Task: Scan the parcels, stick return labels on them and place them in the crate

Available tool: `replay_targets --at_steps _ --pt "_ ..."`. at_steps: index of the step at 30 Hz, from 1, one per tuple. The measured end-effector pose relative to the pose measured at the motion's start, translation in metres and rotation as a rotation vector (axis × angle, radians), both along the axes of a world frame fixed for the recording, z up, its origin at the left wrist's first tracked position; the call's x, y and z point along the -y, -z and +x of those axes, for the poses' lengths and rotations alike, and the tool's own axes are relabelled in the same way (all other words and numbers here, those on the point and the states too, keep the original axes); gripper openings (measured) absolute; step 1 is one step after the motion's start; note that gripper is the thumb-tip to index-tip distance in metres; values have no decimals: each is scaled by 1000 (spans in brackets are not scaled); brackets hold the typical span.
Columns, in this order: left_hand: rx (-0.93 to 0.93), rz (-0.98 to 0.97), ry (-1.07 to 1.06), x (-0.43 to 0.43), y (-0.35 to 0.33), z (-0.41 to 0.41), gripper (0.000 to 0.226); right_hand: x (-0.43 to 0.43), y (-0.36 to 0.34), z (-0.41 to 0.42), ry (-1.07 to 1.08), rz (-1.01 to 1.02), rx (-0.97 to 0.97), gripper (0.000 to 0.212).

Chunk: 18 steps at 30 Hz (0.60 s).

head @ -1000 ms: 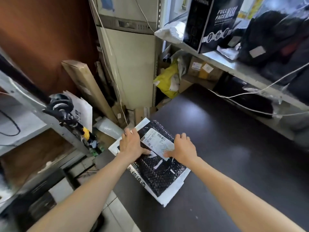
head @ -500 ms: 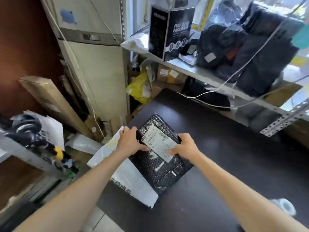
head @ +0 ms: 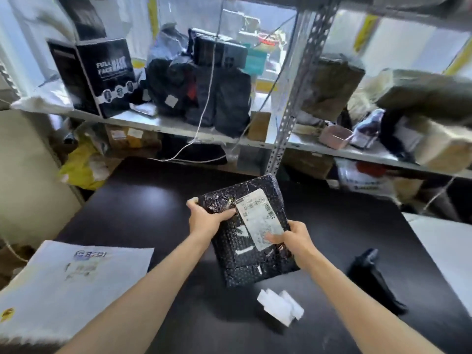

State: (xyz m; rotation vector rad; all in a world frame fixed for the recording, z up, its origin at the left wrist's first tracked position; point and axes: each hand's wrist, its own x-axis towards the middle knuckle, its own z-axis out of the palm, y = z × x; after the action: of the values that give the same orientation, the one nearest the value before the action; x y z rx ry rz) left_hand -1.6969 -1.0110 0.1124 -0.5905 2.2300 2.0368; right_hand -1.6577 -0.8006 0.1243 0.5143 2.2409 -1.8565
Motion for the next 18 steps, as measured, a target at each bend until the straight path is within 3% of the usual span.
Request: replay_targets --at_steps 4,8,11,18 --pt "37 392 70 -86 2 13 25 -76 8 16 128 -163 -20 23" --pt "78 416 199 -158 14 35 30 -144 19 31 196 -276 -3 23" --pt "82 365 212 -195 20 53 21 -179 25 41 217 -305 16 24" --pt "86 282 194 -210 24 71 20 -197 35 68 213 -439 31 29"
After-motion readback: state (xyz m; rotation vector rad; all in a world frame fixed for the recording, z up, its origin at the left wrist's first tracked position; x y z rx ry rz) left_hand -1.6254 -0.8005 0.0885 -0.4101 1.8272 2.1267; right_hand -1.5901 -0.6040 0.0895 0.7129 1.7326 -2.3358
